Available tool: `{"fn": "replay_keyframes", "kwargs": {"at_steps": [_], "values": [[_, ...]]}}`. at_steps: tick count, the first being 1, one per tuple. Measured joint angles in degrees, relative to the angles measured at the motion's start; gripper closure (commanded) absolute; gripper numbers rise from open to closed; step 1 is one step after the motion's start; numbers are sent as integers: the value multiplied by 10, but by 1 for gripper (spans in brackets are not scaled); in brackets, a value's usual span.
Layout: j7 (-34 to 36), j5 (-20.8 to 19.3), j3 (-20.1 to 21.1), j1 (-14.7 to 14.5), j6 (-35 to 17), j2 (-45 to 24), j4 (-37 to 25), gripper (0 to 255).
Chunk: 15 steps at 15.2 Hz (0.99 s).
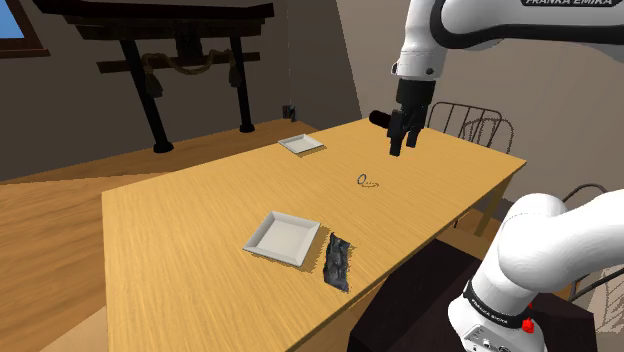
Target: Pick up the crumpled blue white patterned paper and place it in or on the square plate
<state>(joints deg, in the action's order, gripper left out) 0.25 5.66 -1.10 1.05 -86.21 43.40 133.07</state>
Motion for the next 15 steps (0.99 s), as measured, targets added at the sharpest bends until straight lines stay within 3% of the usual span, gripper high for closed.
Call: {"fn": "replay_keyframes", "kwargs": {"at_steps": [3,8,15], "values": [[32,10,15,7,-23,19,31,0],[165,58,83,26,-123,78,149,0],[384,129,196,11,-293,44,274,0]]}}
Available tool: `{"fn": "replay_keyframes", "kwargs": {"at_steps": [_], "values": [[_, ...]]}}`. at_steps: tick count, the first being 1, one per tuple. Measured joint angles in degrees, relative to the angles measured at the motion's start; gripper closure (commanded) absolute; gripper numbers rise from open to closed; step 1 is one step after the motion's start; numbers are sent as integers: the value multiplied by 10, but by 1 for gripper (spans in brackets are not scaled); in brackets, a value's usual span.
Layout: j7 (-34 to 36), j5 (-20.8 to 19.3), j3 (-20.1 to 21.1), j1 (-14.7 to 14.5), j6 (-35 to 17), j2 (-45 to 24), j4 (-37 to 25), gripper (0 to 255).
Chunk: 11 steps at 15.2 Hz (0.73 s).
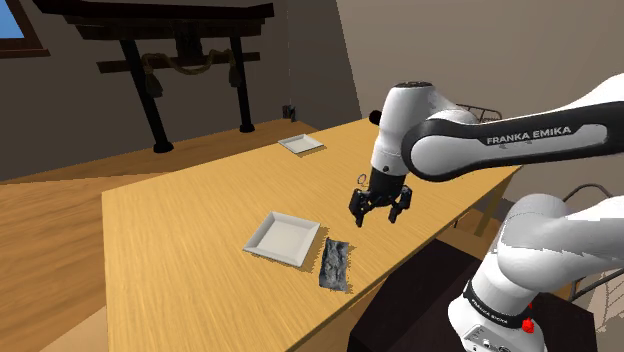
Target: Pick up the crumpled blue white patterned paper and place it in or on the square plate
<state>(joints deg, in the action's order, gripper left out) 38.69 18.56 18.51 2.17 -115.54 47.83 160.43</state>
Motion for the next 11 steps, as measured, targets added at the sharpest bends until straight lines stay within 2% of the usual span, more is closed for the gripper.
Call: {"fn": "replay_keyframes", "kwargs": {"at_steps": [6,8,10,11], "values": [[212,45,136,-1,-184,-50,42,0],[286,50,192,33,-246,-87,44,0],[360,42,255,82,-304,-135,35,0],[385,40,275,94,-317,-147,30,0]]}}
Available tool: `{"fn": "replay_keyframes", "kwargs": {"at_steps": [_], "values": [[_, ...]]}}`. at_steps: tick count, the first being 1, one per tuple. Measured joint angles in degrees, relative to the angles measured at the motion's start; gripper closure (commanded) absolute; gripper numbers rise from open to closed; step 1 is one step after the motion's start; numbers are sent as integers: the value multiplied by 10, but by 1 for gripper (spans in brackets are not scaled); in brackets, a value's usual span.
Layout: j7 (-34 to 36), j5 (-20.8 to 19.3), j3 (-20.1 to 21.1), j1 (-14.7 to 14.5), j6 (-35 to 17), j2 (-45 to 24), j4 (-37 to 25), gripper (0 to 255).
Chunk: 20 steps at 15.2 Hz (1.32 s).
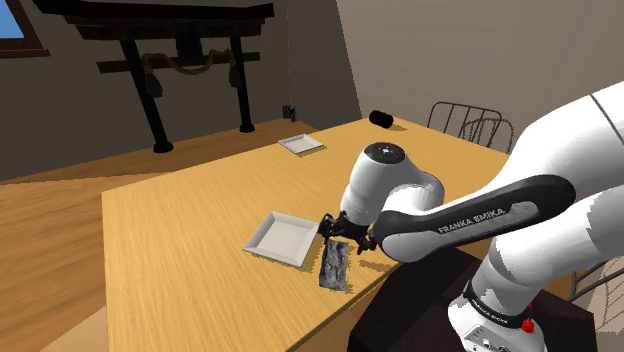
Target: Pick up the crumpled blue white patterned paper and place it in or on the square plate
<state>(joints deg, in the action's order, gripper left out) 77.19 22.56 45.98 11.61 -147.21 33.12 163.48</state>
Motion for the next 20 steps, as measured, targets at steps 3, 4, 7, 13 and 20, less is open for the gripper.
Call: {"fn": "replay_keyframes", "kwargs": {"at_steps": [3,4,7,13,20], "values": [[26,-9,33,30,-41,-36,-1,0],[27,-13,38,38,-51,-45,-1,0],[43,-33,72,76,-94,-87,-2,0],[48,-39,83,89,-113,-101,2,0],[49,-40,84,89,-113,-100,1,255]]}}
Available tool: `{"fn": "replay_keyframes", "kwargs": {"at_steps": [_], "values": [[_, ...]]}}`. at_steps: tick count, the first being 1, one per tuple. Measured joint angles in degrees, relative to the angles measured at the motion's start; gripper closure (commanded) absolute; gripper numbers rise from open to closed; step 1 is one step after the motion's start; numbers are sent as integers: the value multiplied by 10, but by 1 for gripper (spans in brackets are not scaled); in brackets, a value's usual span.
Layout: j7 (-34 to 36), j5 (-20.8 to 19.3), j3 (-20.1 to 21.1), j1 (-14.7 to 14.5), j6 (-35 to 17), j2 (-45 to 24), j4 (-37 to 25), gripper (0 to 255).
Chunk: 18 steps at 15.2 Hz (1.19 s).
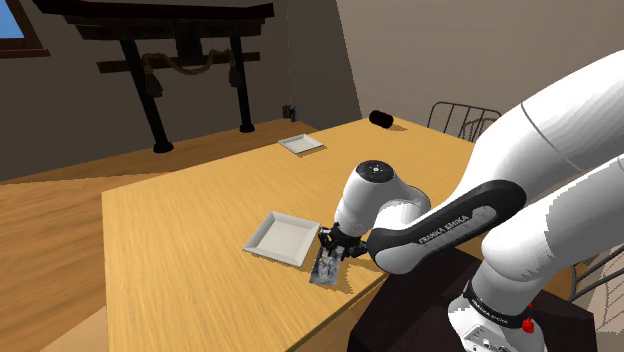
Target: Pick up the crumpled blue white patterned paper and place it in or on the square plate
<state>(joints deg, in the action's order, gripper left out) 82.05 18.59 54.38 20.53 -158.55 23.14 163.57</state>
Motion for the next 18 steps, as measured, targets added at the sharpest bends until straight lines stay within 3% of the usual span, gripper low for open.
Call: {"fn": "replay_keyframes", "kwargs": {"at_steps": [6,12,18], "values": [[-3,3,-5,-5,5,5,-1,255],[-26,24,-53,-48,74,60,-12,255],[-43,28,-92,-69,139,106,-29,255]]}}
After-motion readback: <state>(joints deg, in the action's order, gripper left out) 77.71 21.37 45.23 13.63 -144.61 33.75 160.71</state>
